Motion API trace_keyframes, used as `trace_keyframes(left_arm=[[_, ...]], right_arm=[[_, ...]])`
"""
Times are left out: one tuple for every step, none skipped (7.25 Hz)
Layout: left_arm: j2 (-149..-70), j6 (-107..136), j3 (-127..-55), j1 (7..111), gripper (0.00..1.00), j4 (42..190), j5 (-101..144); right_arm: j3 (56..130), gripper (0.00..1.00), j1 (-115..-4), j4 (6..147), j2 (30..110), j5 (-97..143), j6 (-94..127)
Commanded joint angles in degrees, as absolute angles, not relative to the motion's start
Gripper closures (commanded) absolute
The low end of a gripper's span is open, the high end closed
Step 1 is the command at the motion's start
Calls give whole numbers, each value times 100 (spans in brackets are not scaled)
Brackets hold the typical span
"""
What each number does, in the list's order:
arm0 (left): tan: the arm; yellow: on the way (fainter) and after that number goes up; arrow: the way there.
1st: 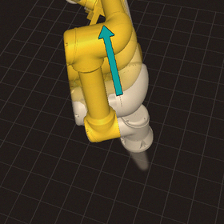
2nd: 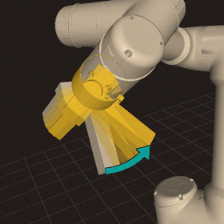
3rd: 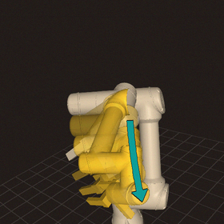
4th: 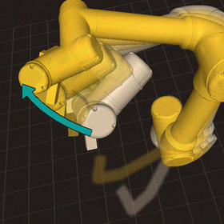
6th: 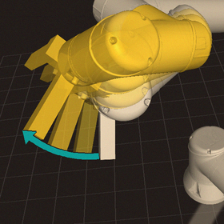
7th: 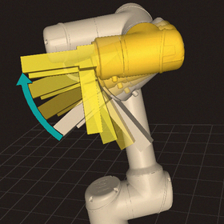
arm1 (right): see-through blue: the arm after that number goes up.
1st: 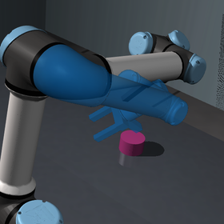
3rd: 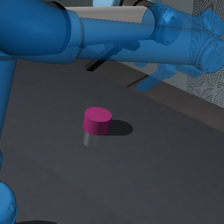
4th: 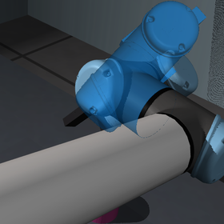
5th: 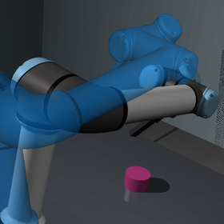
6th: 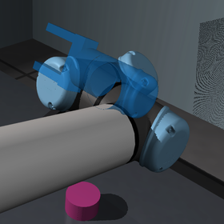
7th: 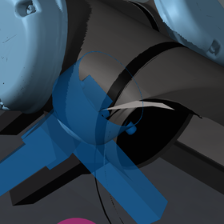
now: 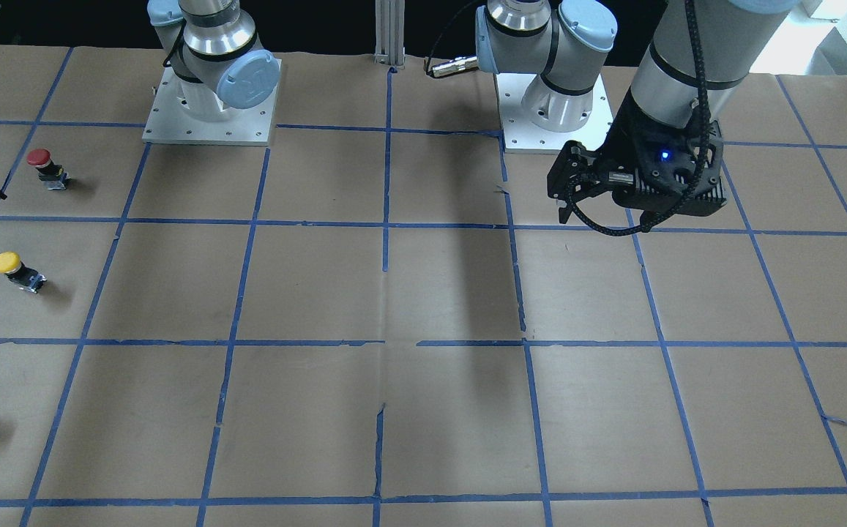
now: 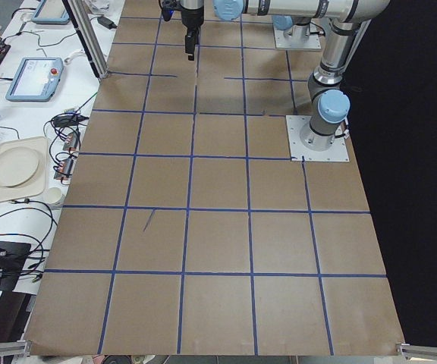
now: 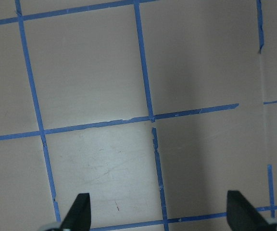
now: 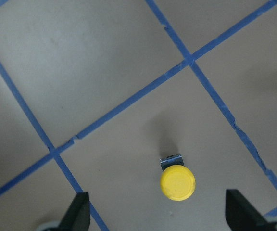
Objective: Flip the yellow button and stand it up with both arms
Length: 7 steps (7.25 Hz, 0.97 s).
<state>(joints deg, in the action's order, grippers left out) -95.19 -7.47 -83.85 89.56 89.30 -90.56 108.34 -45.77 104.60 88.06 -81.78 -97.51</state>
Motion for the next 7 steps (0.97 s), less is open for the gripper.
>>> trace_keyframes(left_arm=[[-9519, -747, -8385, 8956, 1, 8930, -9061], [-9519, -747, -8385, 8956, 1, 8930, -9053], [-9519, -747, -8385, 8956, 0, 8930, -9053], [-9519, -747, -8385, 8956, 1, 8930, -9061], [-9519, -747, -8385, 8956, 0, 8930, -9053], [-9527, -747, -8376, 8956, 1, 8930, -9061], [-9519, -747, -8376, 8956, 0, 8921, -9053]], right_arm=[[10837, 0, -5435, 10424, 9322, -8252, -6852], [10854, 0, -5919, 10119, 9708, -8349, -5307], [10837, 0, -6420, 9507, 10051, -8532, -3516], [10837, 0, -6912, 9231, 10307, -8543, -1915], [10802, 0, -7343, 9046, 10440, -8552, -785], [10567, 0, -7678, 8853, 10467, -8552, -77], [10182, 0, -7882, 8476, 10433, -8595, 304]])
